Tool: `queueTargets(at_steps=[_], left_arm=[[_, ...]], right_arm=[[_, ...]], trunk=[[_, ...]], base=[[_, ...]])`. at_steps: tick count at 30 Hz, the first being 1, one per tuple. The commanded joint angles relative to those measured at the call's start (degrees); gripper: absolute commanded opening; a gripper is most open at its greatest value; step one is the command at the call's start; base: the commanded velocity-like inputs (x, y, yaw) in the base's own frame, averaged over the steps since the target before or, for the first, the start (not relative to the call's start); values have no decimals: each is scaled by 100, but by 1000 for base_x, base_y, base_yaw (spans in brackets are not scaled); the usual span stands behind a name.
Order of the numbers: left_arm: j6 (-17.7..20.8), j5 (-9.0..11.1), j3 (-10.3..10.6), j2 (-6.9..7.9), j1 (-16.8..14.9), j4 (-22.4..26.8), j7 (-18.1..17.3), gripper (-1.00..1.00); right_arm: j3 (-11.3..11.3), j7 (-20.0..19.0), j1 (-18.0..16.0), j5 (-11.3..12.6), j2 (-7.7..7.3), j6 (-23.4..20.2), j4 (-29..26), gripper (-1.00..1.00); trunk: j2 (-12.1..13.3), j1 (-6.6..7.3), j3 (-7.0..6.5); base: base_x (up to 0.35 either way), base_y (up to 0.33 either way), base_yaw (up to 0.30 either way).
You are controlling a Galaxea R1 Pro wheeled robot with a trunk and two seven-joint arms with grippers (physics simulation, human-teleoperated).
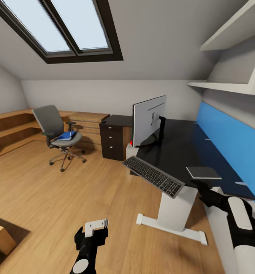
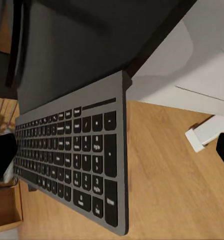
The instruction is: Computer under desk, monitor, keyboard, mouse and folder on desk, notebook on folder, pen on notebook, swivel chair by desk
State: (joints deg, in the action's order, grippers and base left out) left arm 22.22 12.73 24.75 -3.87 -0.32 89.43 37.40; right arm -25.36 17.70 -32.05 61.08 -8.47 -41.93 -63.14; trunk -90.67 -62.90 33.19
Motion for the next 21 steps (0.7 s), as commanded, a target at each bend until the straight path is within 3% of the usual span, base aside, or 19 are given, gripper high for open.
queueTargets(at_steps=[1,4,10,16,21], left_arm=[[19,36,7,1,-4,7,39,100],[21,35,2,1,-4,6,39,100],[19,29,-4,1,-4,3,40,100],[20,35,5,1,-4,-8,39,100],[19,36,10,1,-4,-11,42,100]], right_arm=[[-7,51,-4,147,-24,-21,-6,100],[-11,43,2,348,-86,-44,6,100],[-13,-98,15,480,-111,-64,33,100],[-21,-1218,86,490,-165,-69,287,100],[-14,-1687,97,486,-224,-64,657,100]], trunk=[[-45,-23,24],[-165,-88,78],[-406,-220,185],[-646,-352,293],[-847,-462,383]], base=[[0,0,0],[0,0,0],[0,0,0],[0,0,0],[0,0,0]])
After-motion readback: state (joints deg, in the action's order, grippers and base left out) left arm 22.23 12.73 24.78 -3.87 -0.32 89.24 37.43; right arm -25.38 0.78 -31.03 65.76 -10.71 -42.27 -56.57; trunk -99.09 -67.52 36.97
